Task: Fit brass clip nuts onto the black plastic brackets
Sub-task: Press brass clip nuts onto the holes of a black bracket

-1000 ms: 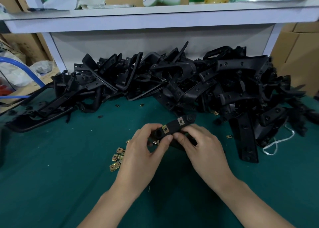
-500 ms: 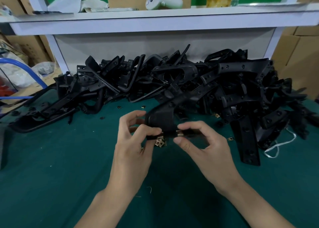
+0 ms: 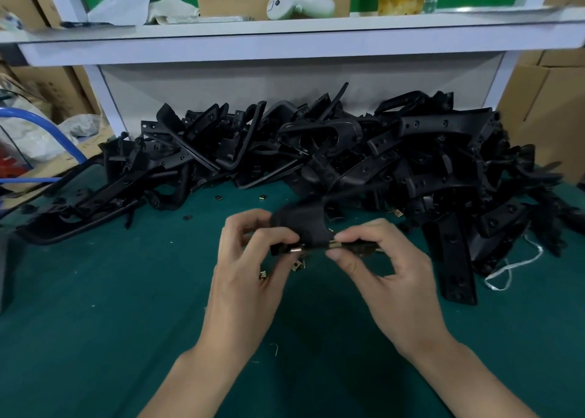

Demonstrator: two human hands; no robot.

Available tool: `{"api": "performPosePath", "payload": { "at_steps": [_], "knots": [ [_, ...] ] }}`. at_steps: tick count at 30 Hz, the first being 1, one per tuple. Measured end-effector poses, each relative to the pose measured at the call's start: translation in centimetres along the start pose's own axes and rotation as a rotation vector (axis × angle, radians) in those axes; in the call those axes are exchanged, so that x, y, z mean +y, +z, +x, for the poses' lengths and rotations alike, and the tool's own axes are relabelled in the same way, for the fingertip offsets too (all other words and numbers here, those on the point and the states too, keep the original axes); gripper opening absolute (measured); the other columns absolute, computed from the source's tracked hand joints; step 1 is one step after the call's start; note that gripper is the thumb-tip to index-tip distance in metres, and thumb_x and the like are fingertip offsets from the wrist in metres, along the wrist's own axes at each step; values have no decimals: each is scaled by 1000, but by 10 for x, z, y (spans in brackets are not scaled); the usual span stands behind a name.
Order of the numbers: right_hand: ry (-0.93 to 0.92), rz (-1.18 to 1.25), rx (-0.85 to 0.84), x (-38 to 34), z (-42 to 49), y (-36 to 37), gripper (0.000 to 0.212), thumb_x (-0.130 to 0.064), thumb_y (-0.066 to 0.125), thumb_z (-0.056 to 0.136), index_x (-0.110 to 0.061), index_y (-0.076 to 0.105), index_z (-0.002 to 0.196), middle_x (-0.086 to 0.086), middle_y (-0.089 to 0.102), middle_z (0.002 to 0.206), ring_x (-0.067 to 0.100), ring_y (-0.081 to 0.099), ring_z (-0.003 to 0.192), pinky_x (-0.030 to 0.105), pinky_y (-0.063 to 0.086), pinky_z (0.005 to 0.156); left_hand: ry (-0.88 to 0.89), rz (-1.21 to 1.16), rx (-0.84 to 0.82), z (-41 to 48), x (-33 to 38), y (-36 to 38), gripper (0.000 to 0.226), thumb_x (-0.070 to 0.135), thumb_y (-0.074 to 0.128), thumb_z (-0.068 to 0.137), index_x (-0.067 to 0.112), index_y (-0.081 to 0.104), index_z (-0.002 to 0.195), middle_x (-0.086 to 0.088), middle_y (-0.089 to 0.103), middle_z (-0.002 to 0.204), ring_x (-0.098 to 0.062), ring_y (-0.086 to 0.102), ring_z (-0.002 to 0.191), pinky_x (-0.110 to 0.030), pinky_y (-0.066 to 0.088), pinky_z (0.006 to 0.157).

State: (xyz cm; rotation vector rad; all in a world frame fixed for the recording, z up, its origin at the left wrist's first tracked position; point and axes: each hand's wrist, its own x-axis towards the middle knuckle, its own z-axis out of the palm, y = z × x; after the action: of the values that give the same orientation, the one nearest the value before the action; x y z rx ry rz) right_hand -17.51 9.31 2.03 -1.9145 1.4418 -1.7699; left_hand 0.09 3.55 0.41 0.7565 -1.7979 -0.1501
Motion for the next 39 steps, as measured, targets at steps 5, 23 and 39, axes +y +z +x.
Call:
{"api": "performPosePath", "payload": {
  "at_steps": [5, 23, 39],
  "knots": [
    [-96, 6, 60, -7, 6, -12, 17, -41, 72, 88, -34, 65, 102, -15, 64, 100, 7, 64, 96, 9, 44, 84, 61, -52, -60, 0, 6, 3, 28, 39, 61, 97, 28, 58, 123, 14, 49, 132, -11, 53, 120, -16, 39, 99],
    [282, 346, -214, 0, 9, -14, 32, -41, 85, 76, -30, 70, 102, -3, 69, 90, 7, 67, 78, 15, 52, 74, -72, -159, -210, -7, 9, -4, 24, 46, 50, 102, 52, 44, 124, 18, 60, 102, -12, 61, 91, -12, 42, 75],
    [327, 382, -217, -1, 10, -12, 27, -45, 84, 75, -31, 67, 92, -3, 69, 84, 13, 66, 68, 22, 55, 64, -247, -300, -263, -8, 14, 1, 27, 56, 45, 101, 43, 53, 123, 14, 69, 105, -21, 66, 88, -46, 54, 69]
  ]
}}
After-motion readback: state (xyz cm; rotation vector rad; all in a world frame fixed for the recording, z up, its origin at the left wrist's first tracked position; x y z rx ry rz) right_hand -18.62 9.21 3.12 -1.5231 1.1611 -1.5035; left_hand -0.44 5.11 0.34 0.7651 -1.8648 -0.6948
